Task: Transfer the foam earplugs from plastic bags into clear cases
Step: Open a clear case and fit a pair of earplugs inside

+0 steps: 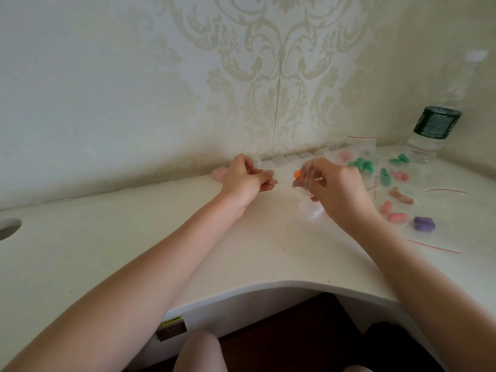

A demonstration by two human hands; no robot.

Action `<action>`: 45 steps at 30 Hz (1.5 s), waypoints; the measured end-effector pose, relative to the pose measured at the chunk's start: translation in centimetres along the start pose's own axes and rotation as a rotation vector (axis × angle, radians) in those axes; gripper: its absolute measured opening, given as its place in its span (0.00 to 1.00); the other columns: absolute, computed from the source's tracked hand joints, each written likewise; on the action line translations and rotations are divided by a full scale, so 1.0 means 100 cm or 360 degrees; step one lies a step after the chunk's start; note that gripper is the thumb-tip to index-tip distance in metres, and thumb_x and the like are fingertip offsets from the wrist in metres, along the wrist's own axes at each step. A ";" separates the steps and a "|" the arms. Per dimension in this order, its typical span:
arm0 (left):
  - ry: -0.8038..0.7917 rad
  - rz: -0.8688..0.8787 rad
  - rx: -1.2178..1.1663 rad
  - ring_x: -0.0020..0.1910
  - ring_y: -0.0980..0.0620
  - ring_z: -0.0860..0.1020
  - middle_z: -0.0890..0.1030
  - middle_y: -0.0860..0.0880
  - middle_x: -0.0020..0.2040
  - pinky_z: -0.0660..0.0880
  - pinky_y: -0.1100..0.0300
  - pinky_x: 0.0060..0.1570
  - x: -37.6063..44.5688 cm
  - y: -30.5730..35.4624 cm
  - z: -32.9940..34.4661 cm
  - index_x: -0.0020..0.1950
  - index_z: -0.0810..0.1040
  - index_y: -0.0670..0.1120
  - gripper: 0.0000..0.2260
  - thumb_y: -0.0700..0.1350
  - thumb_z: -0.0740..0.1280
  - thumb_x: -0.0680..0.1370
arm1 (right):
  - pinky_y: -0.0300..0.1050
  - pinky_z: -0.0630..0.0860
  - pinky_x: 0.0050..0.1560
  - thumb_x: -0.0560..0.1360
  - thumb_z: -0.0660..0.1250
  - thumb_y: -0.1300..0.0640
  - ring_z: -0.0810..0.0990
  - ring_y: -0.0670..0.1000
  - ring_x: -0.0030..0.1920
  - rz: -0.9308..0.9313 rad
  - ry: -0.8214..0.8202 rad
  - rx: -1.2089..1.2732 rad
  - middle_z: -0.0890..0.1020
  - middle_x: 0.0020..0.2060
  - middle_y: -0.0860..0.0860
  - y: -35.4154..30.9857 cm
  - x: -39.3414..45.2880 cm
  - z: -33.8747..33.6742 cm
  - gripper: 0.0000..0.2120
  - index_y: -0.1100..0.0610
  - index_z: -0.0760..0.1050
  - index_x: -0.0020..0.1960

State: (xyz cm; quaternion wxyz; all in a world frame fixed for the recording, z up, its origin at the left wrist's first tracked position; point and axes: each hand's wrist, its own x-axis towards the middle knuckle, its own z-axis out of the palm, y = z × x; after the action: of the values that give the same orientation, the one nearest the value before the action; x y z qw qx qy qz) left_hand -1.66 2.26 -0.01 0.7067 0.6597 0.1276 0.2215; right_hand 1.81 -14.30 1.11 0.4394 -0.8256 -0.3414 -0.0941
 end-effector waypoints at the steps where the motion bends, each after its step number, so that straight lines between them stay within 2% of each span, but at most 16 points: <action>1: 0.0002 0.0025 0.0048 0.26 0.58 0.79 0.76 0.43 0.36 0.79 0.63 0.34 0.001 -0.001 -0.001 0.41 0.60 0.46 0.17 0.30 0.66 0.76 | 0.45 0.80 0.43 0.75 0.69 0.62 0.81 0.37 0.40 -0.0028 0.0000 -0.0014 0.81 0.40 0.37 0.001 0.000 0.000 0.09 0.52 0.75 0.38; 5: 0.0036 0.0111 0.0185 0.25 0.58 0.79 0.75 0.43 0.35 0.79 0.62 0.34 0.003 -0.003 0.000 0.40 0.60 0.45 0.17 0.30 0.66 0.76 | 0.43 0.81 0.41 0.75 0.68 0.65 0.81 0.34 0.42 0.0000 0.0042 0.0203 0.82 0.38 0.38 0.000 -0.001 0.002 0.03 0.60 0.77 0.42; 8: 0.0024 0.0134 0.0261 0.25 0.58 0.78 0.74 0.44 0.35 0.80 0.59 0.35 0.003 -0.002 0.001 0.39 0.60 0.46 0.17 0.30 0.66 0.76 | 0.43 0.77 0.46 0.73 0.70 0.65 0.78 0.32 0.50 -0.0058 0.0065 0.0278 0.83 0.37 0.39 -0.001 -0.001 0.001 0.09 0.53 0.76 0.38; 10: -0.0005 0.0104 0.0265 0.25 0.58 0.78 0.74 0.44 0.35 0.80 0.60 0.34 0.001 -0.001 0.001 0.39 0.60 0.46 0.17 0.30 0.66 0.76 | 0.48 0.78 0.52 0.72 0.72 0.64 0.74 0.33 0.60 -0.0066 0.0050 0.0326 0.84 0.43 0.47 0.000 -0.001 0.002 0.10 0.51 0.77 0.37; 12: 0.0026 0.0049 0.0288 0.26 0.55 0.78 0.73 0.44 0.36 0.80 0.61 0.32 0.003 -0.003 0.000 0.39 0.61 0.45 0.16 0.31 0.65 0.76 | 0.52 0.80 0.52 0.71 0.72 0.65 0.74 0.37 0.62 -0.0037 0.0056 0.0438 0.84 0.43 0.51 -0.002 -0.002 0.003 0.09 0.52 0.78 0.40; 17: 0.0253 -0.0040 0.0307 0.25 0.54 0.77 0.73 0.44 0.39 0.79 0.59 0.30 0.014 -0.006 -0.017 0.39 0.64 0.45 0.13 0.31 0.64 0.76 | 0.40 0.81 0.41 0.72 0.69 0.68 0.83 0.42 0.47 0.0055 0.0234 0.0741 0.82 0.50 0.47 -0.004 -0.001 -0.002 0.10 0.54 0.77 0.40; 21: 0.0305 0.0153 0.0514 0.30 0.49 0.78 0.75 0.46 0.36 0.81 0.50 0.40 0.015 -0.006 -0.019 0.37 0.69 0.46 0.11 0.32 0.65 0.74 | 0.38 0.80 0.35 0.72 0.70 0.68 0.84 0.46 0.39 0.0189 0.0123 0.0640 0.84 0.37 0.52 0.002 0.002 0.002 0.07 0.58 0.77 0.41; 24: 0.0333 0.0215 0.0548 0.29 0.58 0.78 0.77 0.50 0.35 0.81 0.48 0.45 0.018 -0.007 -0.020 0.34 0.74 0.47 0.13 0.30 0.65 0.72 | 0.39 0.80 0.35 0.73 0.69 0.69 0.84 0.47 0.36 0.0191 0.0161 0.0597 0.83 0.33 0.49 0.002 0.002 0.003 0.07 0.57 0.77 0.42; 26: 0.0334 0.0315 0.0641 0.34 0.57 0.79 0.80 0.49 0.40 0.80 0.53 0.49 0.020 -0.008 -0.024 0.37 0.79 0.46 0.13 0.29 0.63 0.73 | 0.40 0.81 0.36 0.74 0.68 0.68 0.84 0.49 0.36 0.0188 0.0242 0.0586 0.82 0.34 0.50 0.003 0.003 0.000 0.08 0.56 0.77 0.42; 28: 0.0347 0.0530 0.0999 0.46 0.49 0.80 0.82 0.45 0.47 0.73 0.64 0.51 0.019 -0.008 -0.028 0.46 0.83 0.43 0.11 0.32 0.62 0.74 | 0.41 0.81 0.36 0.75 0.67 0.68 0.84 0.50 0.35 0.0184 0.0271 0.0593 0.82 0.35 0.51 0.003 0.003 -0.002 0.09 0.55 0.78 0.43; 30: 0.0355 0.0731 0.1322 0.53 0.46 0.79 0.83 0.44 0.52 0.71 0.62 0.53 0.016 -0.007 -0.028 0.53 0.83 0.43 0.11 0.36 0.64 0.75 | 0.39 0.80 0.36 0.75 0.66 0.68 0.84 0.48 0.36 0.0167 0.0242 0.0583 0.82 0.37 0.51 0.003 0.002 0.000 0.10 0.53 0.79 0.44; 33: 0.0423 0.1079 0.1661 0.54 0.44 0.76 0.82 0.50 0.51 0.70 0.54 0.52 0.011 -0.005 -0.025 0.51 0.84 0.48 0.09 0.39 0.68 0.74 | 0.35 0.78 0.36 0.75 0.67 0.67 0.83 0.45 0.36 0.0114 0.0185 0.0452 0.83 0.38 0.50 0.002 0.000 0.003 0.09 0.55 0.80 0.47; 36: 0.0411 0.1331 0.1646 0.46 0.46 0.75 0.78 0.50 0.41 0.72 0.55 0.38 0.010 -0.007 -0.023 0.42 0.84 0.46 0.07 0.35 0.71 0.70 | 0.32 0.75 0.35 0.74 0.68 0.65 0.82 0.42 0.37 0.0053 0.0161 0.0314 0.83 0.39 0.47 0.003 -0.001 0.004 0.09 0.53 0.81 0.48; 39: 0.0266 0.1179 0.1295 0.42 0.51 0.78 0.78 0.53 0.41 0.77 0.53 0.38 0.004 -0.002 -0.017 0.48 0.83 0.46 0.06 0.39 0.68 0.74 | 0.31 0.74 0.38 0.73 0.69 0.64 0.81 0.41 0.37 -0.0015 0.0162 0.0226 0.83 0.39 0.43 0.005 -0.001 0.006 0.09 0.52 0.81 0.48; 42: -0.0167 0.0323 0.0347 0.41 0.49 0.83 0.82 0.48 0.43 0.81 0.55 0.37 -0.011 0.017 -0.001 0.58 0.78 0.43 0.10 0.46 0.64 0.80 | 0.29 0.71 0.41 0.73 0.70 0.64 0.77 0.38 0.38 -0.0201 0.0201 0.0035 0.82 0.39 0.41 0.003 -0.002 0.006 0.08 0.55 0.82 0.50; 45: -0.0524 -0.0292 -0.0134 0.42 0.50 0.84 0.84 0.45 0.43 0.81 0.58 0.48 -0.023 0.023 0.013 0.50 0.79 0.43 0.13 0.50 0.59 0.82 | 0.25 0.68 0.42 0.72 0.69 0.65 0.74 0.34 0.39 -0.0398 0.0241 -0.0122 0.79 0.38 0.38 0.000 -0.003 0.005 0.10 0.56 0.83 0.52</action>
State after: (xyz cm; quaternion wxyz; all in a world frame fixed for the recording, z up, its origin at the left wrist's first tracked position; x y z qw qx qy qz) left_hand -3.36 0.09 2.19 0.7623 0.6425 0.0604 0.0502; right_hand 1.54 -14.00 0.64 0.4168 -0.7834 -0.4035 -0.2230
